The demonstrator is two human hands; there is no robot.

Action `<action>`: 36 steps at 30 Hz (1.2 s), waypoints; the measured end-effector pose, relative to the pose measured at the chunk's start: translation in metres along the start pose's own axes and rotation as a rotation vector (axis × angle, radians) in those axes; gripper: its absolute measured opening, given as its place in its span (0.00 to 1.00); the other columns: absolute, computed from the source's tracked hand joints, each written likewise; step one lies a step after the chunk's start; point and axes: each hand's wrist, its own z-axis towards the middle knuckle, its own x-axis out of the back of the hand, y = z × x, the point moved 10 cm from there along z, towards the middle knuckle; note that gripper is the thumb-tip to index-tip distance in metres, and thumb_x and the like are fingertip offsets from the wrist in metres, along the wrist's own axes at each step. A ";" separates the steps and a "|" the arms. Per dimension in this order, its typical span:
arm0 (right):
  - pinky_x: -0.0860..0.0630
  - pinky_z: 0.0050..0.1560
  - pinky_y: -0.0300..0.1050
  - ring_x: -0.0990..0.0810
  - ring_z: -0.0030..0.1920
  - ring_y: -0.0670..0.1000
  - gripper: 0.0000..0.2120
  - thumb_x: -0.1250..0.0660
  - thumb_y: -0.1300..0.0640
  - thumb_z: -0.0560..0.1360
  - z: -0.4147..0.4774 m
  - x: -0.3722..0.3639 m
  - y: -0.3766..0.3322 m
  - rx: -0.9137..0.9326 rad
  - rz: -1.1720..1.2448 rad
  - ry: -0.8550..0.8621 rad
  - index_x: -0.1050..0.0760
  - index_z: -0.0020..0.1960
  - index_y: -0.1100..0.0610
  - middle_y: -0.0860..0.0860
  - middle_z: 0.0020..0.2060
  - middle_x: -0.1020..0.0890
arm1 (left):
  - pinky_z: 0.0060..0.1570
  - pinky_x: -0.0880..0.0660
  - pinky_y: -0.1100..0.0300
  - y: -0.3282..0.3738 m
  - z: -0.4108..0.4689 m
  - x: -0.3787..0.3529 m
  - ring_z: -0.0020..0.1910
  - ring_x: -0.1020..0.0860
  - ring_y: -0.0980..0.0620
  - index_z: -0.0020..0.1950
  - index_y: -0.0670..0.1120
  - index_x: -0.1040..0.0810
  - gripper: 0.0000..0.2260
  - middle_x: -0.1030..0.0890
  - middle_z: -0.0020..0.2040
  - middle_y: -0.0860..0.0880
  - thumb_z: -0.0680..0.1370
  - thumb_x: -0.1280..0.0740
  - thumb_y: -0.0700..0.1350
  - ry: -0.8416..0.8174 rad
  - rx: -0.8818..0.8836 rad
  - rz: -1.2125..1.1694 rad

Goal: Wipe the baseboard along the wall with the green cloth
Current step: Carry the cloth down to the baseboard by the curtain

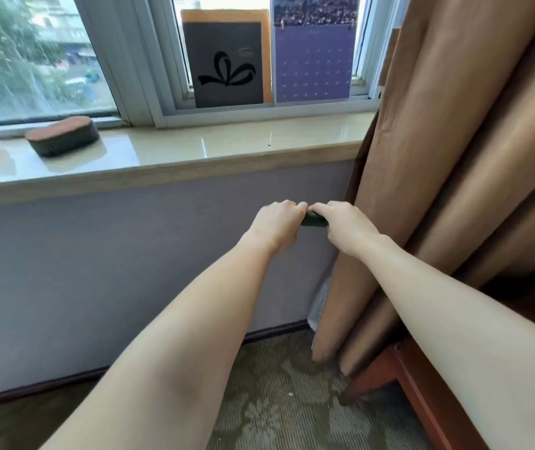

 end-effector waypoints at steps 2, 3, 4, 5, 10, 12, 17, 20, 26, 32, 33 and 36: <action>0.31 0.44 0.48 0.26 0.51 0.58 0.23 0.44 0.70 0.72 0.012 -0.019 0.006 0.022 -0.013 -0.039 0.32 0.64 0.54 0.56 0.51 0.24 | 0.37 0.35 0.56 -0.006 0.010 -0.020 0.48 0.23 0.40 0.56 0.42 0.31 0.10 0.23 0.53 0.44 0.76 0.42 0.37 -0.034 0.018 -0.005; 0.31 0.44 0.48 0.26 0.51 0.59 0.22 0.44 0.70 0.73 0.019 -0.029 0.009 0.034 -0.019 -0.059 0.32 0.64 0.54 0.56 0.51 0.24 | 0.37 0.35 0.56 -0.011 0.014 -0.029 0.48 0.24 0.41 0.57 0.42 0.31 0.10 0.23 0.53 0.44 0.76 0.42 0.37 -0.045 0.036 -0.011; 0.31 0.44 0.48 0.27 0.51 0.59 0.21 0.44 0.70 0.72 0.026 -0.038 0.012 0.046 -0.022 -0.075 0.32 0.62 0.55 0.56 0.51 0.24 | 0.37 0.35 0.56 -0.016 0.019 -0.038 0.48 0.24 0.41 0.57 0.42 0.31 0.10 0.23 0.53 0.44 0.76 0.42 0.37 -0.056 0.058 -0.022; 0.31 0.43 0.49 0.27 0.50 0.59 0.20 0.44 0.70 0.72 0.031 -0.046 0.015 0.053 -0.022 -0.093 0.32 0.61 0.55 0.56 0.50 0.24 | 0.37 0.35 0.56 -0.020 0.023 -0.046 0.48 0.24 0.41 0.57 0.42 0.31 0.10 0.24 0.53 0.45 0.76 0.42 0.37 -0.069 0.077 -0.034; 0.28 0.47 0.51 0.27 0.50 0.58 0.17 0.42 0.70 0.72 0.051 -0.088 0.030 0.070 0.010 -0.143 0.31 0.58 0.56 0.56 0.48 0.24 | 0.37 0.35 0.55 -0.033 0.033 -0.089 0.48 0.24 0.41 0.57 0.41 0.31 0.10 0.24 0.52 0.44 0.76 0.42 0.36 -0.112 0.151 -0.060; 0.27 0.47 0.51 0.27 0.51 0.58 0.18 0.42 0.70 0.73 0.052 -0.109 0.034 0.060 0.029 -0.161 0.31 0.60 0.56 0.56 0.48 0.25 | 0.37 0.34 0.55 -0.034 0.033 -0.111 0.49 0.24 0.41 0.57 0.41 0.31 0.11 0.24 0.53 0.43 0.76 0.42 0.35 -0.153 0.143 -0.052; 0.25 0.48 0.52 0.27 0.53 0.59 0.22 0.41 0.70 0.73 0.057 -0.187 0.051 0.009 0.050 -0.154 0.33 0.66 0.57 0.57 0.53 0.24 | 0.36 0.34 0.55 -0.047 0.035 -0.189 0.50 0.24 0.40 0.62 0.42 0.32 0.15 0.23 0.55 0.43 0.76 0.42 0.35 -0.156 0.119 -0.037; 0.25 0.46 0.52 0.27 0.53 0.59 0.23 0.41 0.71 0.73 0.052 -0.243 0.060 0.005 0.057 -0.184 0.32 0.65 0.56 0.58 0.53 0.24 | 0.36 0.34 0.54 -0.051 0.025 -0.242 0.51 0.24 0.40 0.64 0.42 0.33 0.16 0.24 0.55 0.43 0.76 0.42 0.35 -0.169 0.118 -0.061; 0.27 0.46 0.51 0.27 0.53 0.59 0.22 0.41 0.72 0.72 0.029 -0.372 0.089 0.007 0.067 -0.202 0.30 0.63 0.58 0.59 0.52 0.24 | 0.36 0.34 0.54 -0.052 0.001 -0.375 0.50 0.24 0.42 0.63 0.42 0.32 0.14 0.23 0.53 0.43 0.77 0.42 0.36 -0.195 0.116 -0.100; 0.29 0.52 0.49 0.28 0.56 0.56 0.22 0.39 0.71 0.71 0.006 -0.512 0.129 0.015 0.038 -0.197 0.30 0.63 0.57 0.56 0.54 0.24 | 0.34 0.34 0.54 -0.047 -0.021 -0.528 0.49 0.24 0.42 0.60 0.43 0.31 0.12 0.22 0.51 0.44 0.77 0.41 0.36 -0.176 0.125 -0.106; 0.29 0.53 0.49 0.29 0.57 0.56 0.22 0.39 0.70 0.72 0.003 -0.534 0.138 0.012 0.035 -0.192 0.30 0.63 0.56 0.55 0.54 0.24 | 0.34 0.34 0.54 -0.045 -0.022 -0.552 0.49 0.24 0.42 0.60 0.43 0.31 0.12 0.23 0.52 0.44 0.77 0.41 0.37 -0.162 0.124 -0.109; 0.30 0.55 0.47 0.29 0.58 0.54 0.20 0.39 0.69 0.73 0.002 -0.593 0.164 0.002 0.003 -0.198 0.31 0.63 0.56 0.54 0.55 0.24 | 0.39 0.30 0.52 -0.042 -0.015 -0.616 0.52 0.25 0.43 0.61 0.43 0.32 0.13 0.23 0.54 0.44 0.77 0.41 0.37 -0.120 0.115 -0.091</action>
